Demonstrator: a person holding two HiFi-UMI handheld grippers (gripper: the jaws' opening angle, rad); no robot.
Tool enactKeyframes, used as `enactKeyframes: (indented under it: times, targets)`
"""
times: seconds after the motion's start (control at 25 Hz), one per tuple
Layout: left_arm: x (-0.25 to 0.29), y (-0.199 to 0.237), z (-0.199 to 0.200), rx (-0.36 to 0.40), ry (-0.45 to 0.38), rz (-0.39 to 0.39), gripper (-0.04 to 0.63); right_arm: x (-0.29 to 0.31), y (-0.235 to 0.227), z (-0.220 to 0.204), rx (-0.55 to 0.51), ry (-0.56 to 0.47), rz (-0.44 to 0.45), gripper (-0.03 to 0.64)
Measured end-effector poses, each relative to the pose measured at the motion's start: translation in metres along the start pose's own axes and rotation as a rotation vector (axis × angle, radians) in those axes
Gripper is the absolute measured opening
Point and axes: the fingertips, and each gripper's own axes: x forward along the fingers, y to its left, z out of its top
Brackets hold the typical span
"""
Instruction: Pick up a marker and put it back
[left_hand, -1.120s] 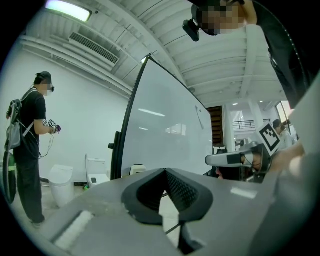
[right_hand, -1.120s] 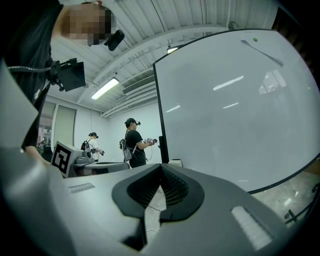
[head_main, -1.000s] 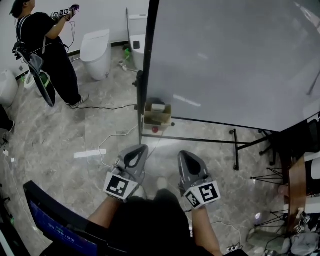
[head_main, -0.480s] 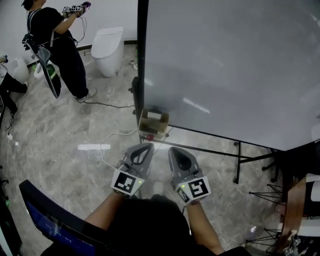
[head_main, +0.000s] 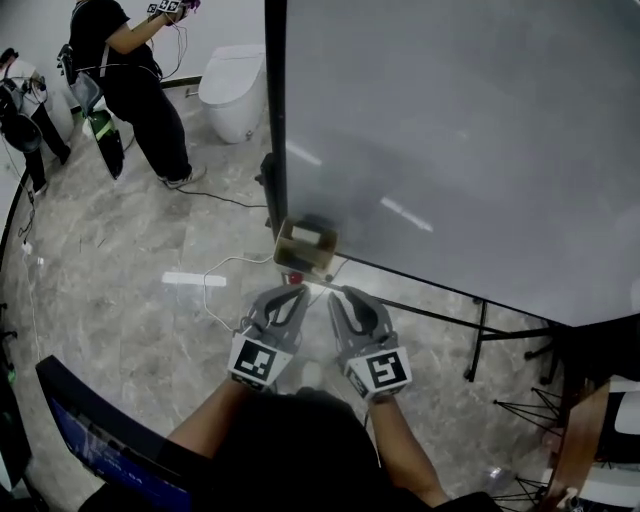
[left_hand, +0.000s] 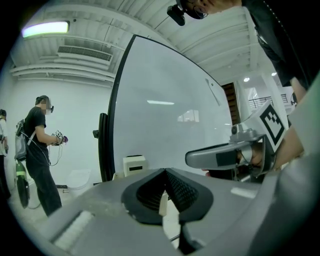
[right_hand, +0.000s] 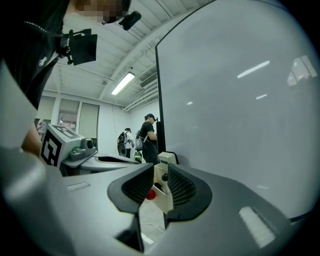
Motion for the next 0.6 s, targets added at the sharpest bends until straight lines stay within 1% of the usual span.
enactKeyframes:
  times: [0.08,0.28,0.44,0.6]
  targets:
    - [-0.001,0.003,0.0,-0.007,0.002,0.021,0.006,0.006,-0.001,-0.005,-0.008,0.012,0.015,0.115]
    - [-0.005,0.01,0.001,-0.012,0.005,0.069,0.006,0.019,-0.006,-0.018,0.005,0.032,0.039,0.145]
    - [-0.011,0.016,0.0,-0.022,0.017,0.102,0.006,0.031,-0.008,-0.023,0.004,0.043,0.047,0.164]
    - [-0.014,0.018,-0.003,-0.023,0.027,0.121,0.006,0.038,-0.009,-0.03,0.011,0.057,0.058,0.164]
